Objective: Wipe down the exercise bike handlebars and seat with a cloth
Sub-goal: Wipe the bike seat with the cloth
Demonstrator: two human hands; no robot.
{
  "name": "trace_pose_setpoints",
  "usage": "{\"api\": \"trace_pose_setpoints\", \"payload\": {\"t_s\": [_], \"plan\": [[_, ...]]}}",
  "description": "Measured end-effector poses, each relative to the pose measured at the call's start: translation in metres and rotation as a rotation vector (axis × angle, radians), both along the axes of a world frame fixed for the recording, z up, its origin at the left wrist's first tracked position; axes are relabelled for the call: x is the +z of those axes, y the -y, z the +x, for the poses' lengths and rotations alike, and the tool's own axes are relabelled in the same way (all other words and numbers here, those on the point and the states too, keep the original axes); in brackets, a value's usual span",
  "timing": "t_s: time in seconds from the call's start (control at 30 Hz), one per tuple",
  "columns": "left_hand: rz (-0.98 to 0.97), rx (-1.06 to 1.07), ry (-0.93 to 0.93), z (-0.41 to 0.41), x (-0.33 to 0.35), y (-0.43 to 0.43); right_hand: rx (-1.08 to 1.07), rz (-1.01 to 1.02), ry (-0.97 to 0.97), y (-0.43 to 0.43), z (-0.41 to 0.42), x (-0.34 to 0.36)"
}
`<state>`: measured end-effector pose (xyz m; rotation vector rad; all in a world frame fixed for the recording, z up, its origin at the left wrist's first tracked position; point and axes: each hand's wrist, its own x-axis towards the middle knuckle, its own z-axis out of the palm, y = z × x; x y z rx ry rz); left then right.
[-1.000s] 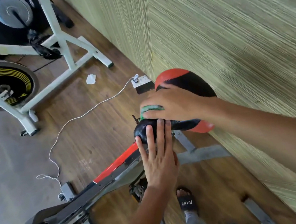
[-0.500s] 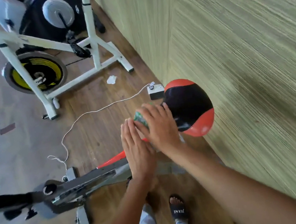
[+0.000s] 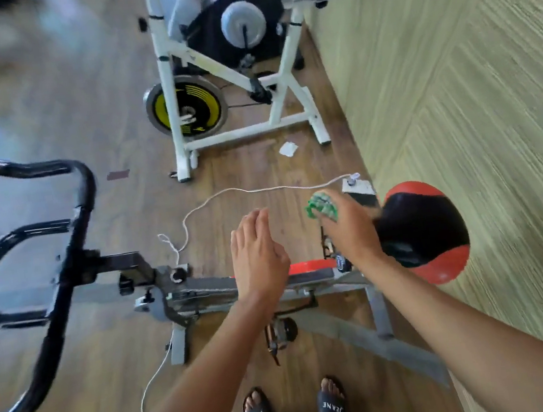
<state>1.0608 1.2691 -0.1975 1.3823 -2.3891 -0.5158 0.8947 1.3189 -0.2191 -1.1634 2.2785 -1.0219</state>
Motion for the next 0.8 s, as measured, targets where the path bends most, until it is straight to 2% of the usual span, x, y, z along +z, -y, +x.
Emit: {"api": "trace_pose_setpoints", "payload": {"t_s": [0.07,0.2,0.3,0.37,0.5,0.67,0.8], "plan": [[-0.049,0.054,-0.008,0.02,0.024,0.022,0.036,-0.096,0.154,0.03,0.025,0.036],[-0.164,0.222,-0.066,0.096,0.092,0.069,0.227,-0.219,0.296,0.095,0.107,0.12],[-0.191,0.304,-0.125,0.129,0.127,0.086,0.266,-0.219,0.496,0.116,0.146,0.155],[-0.223,0.423,-0.175,0.196,0.155,0.098,0.359,-0.225,0.617,0.141,0.213,0.183],[-0.272,0.604,-0.236,0.315,0.191,0.111,0.451,-0.162,0.868,0.17,0.34,0.214],[-0.274,0.767,-0.221,0.472,0.212,0.109,0.545,-0.011,1.222,0.188,0.506,0.228],[-0.244,0.886,-0.234,0.573,0.218,0.108,0.622,0.092,1.317,0.199,0.613,0.229]]}}
